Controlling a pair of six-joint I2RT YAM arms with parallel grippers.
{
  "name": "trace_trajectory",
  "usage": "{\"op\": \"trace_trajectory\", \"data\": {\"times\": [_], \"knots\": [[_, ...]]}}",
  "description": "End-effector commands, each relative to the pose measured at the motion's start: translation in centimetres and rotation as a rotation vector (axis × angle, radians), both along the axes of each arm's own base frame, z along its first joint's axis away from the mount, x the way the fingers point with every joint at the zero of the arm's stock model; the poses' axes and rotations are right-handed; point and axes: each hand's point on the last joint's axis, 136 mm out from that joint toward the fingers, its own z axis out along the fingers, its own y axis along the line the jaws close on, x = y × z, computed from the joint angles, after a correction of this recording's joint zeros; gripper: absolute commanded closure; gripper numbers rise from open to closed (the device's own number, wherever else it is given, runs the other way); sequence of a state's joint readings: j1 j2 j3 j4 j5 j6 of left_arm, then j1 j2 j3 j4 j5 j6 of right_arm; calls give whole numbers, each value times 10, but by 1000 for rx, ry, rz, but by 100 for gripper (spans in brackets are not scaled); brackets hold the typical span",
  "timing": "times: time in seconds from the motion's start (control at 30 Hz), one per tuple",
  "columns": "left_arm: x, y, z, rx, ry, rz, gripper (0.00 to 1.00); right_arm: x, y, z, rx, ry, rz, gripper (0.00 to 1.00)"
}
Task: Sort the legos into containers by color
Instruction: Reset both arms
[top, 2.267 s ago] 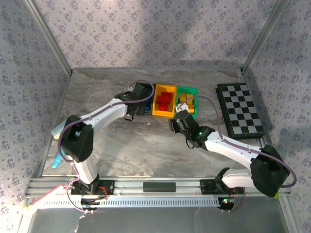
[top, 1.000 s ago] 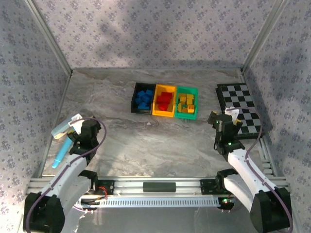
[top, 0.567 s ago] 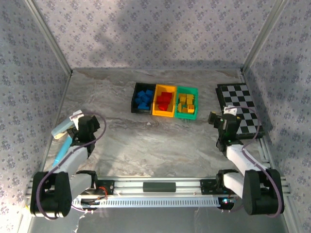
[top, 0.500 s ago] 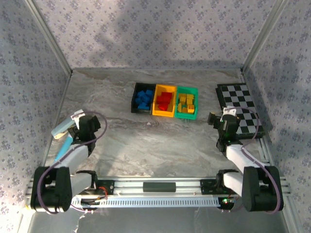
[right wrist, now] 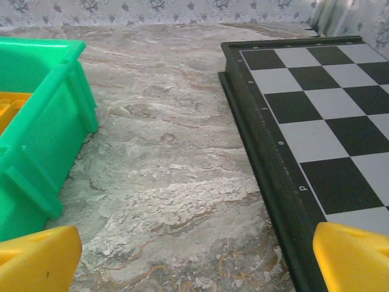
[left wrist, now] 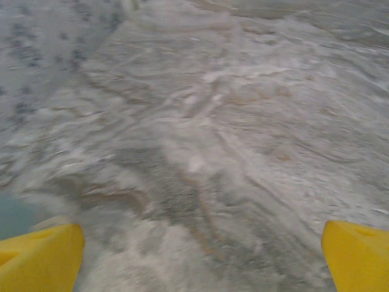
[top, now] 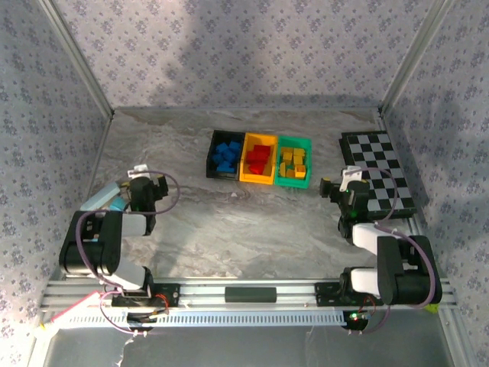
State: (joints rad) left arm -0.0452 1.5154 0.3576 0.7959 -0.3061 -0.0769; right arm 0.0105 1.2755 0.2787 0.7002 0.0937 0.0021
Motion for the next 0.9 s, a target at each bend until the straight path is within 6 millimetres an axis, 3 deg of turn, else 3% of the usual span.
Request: {"op": "trace_trajectory", "data": {"times": [0.0, 0.23, 0.37, 0.53, 0.87], "knots": [[18, -15, 18, -8, -61, -120, 0, 11, 8, 15, -21, -45, 69, 0], [20, -17, 17, -10, -57, -135, 0, 20, 29, 3, -89, -41, 176, 0], [21, -17, 16, -18, -53, -141, 0, 30, 14, -14, -43, 4, 119, 0], [21, -17, 16, -22, -51, -143, 0, 35, 2, -19, -17, 37, 63, 0], [21, -17, 16, -22, -52, -143, 0, 36, 2, -19, -17, 35, 62, 0]]}}
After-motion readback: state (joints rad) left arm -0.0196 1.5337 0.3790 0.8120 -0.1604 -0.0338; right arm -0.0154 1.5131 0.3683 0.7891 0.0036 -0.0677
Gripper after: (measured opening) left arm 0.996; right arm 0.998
